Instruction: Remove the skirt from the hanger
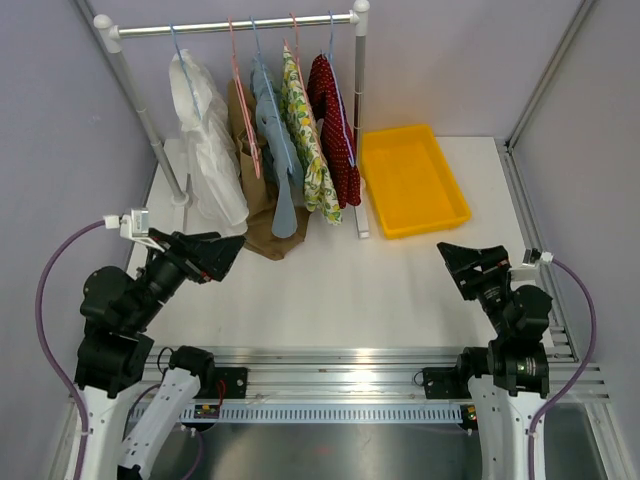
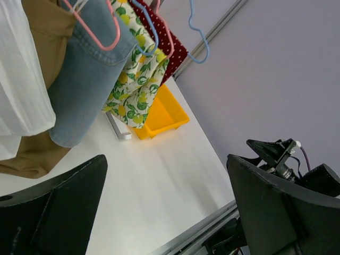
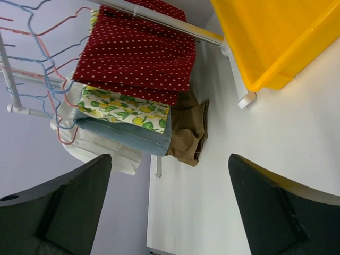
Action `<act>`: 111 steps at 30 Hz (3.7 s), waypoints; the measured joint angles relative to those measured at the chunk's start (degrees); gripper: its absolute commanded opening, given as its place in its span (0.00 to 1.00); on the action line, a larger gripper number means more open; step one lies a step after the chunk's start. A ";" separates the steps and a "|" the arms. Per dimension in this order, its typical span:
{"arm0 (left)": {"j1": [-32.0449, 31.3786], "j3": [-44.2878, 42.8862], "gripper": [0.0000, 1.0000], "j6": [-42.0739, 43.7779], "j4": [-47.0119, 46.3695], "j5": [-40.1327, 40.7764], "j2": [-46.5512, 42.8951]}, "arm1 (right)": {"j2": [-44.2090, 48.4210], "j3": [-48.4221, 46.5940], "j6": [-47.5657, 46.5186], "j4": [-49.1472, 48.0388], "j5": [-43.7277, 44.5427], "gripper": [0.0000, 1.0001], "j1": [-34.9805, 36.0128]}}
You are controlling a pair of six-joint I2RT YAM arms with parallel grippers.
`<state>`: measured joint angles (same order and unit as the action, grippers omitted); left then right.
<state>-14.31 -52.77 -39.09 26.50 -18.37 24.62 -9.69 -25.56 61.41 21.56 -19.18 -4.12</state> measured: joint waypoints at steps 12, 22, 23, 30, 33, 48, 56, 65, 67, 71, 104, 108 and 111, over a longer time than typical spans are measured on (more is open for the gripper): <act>0.00 -29.22 0.97 9.49 5.57 2.03 16.55 | -2.86 -4.00 -4.92 6.16 -1.49 0.99 0.00; -16.63 -75.95 0.96 17.14 14.25 18.16 55.15 | -13.92 -16.15 -17.90 11.37 1.25 1.00 0.00; -18.01 -80.83 0.96 17.68 14.88 19.41 59.28 | -13.77 -16.65 -18.67 11.47 1.79 1.00 0.00; -22.10 -83.23 0.94 19.47 14.84 25.31 73.92 | -12.59 -17.27 -22.38 15.10 4.13 0.99 0.33; -22.97 -81.90 0.94 20.15 14.82 26.88 77.85 | -11.96 -17.05 -22.73 16.20 4.50 0.99 0.81; -25.49 -81.90 0.58 21.75 12.37 34.49 84.43 | -10.05 -13.57 -23.54 17.79 5.09 0.99 2.19; -25.42 -82.64 0.15 22.43 11.91 35.56 89.72 | -9.90 -13.38 -23.91 17.79 5.16 0.99 2.25; -25.31 -84.15 0.00 22.62 13.55 36.41 91.58 | -10.19 -13.31 -24.96 16.57 4.13 0.99 2.27; -25.40 -84.15 0.00 22.75 14.34 36.41 90.82 | -11.67 -13.55 -25.64 14.69 1.86 0.99 2.29; -25.77 -84.15 0.00 23.08 16.50 36.61 87.65 | -23.43 -20.65 -27.12 13.07 -2.93 0.97 2.45; -28.83 -74.12 0.00 22.14 20.98 41.11 66.03 | -71.73 -65.09 -35.47 7.43 25.94 0.60 52.94; -28.83 -73.96 0.00 22.14 20.52 41.24 64.61 | -71.73 -65.09 -35.95 6.01 27.32 0.59 52.94; -28.83 -73.18 0.00 22.05 20.13 41.22 63.71 | -71.73 -64.76 -35.95 4.31 27.50 0.59 52.94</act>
<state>-43.13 -125.95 -17.04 46.63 22.85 88.33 -81.43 -90.32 25.45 25.87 8.32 48.82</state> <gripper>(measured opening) 0.025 0.585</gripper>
